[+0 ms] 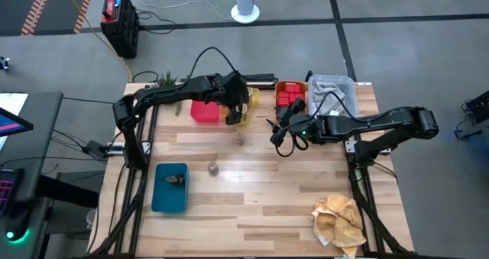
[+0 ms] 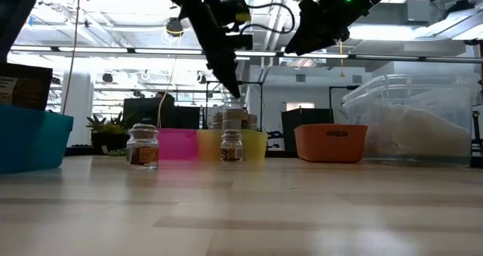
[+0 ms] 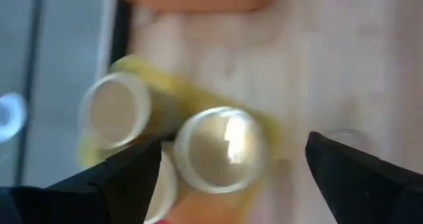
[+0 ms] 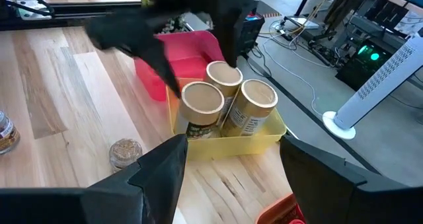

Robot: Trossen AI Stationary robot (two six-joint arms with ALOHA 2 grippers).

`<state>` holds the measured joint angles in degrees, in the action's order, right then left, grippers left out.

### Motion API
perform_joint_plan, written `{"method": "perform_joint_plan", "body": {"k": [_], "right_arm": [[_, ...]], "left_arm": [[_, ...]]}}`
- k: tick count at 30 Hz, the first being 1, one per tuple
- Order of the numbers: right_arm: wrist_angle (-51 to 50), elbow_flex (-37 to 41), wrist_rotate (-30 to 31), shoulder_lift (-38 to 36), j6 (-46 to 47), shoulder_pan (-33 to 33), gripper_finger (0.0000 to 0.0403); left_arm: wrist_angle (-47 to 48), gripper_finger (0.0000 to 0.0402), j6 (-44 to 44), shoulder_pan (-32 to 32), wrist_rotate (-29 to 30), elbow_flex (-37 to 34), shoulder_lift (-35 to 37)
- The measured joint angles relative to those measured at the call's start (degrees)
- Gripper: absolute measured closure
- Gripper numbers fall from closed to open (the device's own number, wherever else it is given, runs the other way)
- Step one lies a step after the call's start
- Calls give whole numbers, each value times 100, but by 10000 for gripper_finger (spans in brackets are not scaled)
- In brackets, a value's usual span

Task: Sort spices by type
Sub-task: Put the brown seasoning bottle into the red bin

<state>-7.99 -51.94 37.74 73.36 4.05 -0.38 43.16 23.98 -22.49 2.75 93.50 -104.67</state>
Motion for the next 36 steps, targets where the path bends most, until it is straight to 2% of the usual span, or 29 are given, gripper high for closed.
{"method": "perform_joint_plan", "body": {"k": [3,6,10,15,23,31,36], "right_arm": [[-205,-1,2,0,18,0,127],[-643,0,4,-66,187,0,127],[-1193,-2,63,-256,585,34,127],[-1426,167,577,-473,824,258,127],[-1368,464,767,-1144,1006,564,127],[-1373,468,782,-1191,964,869,127],[-1360,468,787,-1191,962,855,127]], "left_arm": [[347,52,134,230,-441,26,38],[629,58,241,542,-458,-168,34],[509,62,479,975,-447,-644,21],[-80,65,684,1318,-284,-955,21],[-821,66,271,1299,-392,-1305,25],[-1731,66,-52,1150,-406,-1769,-25],[-1777,66,-92,1035,-401,-1775,-46]]}}
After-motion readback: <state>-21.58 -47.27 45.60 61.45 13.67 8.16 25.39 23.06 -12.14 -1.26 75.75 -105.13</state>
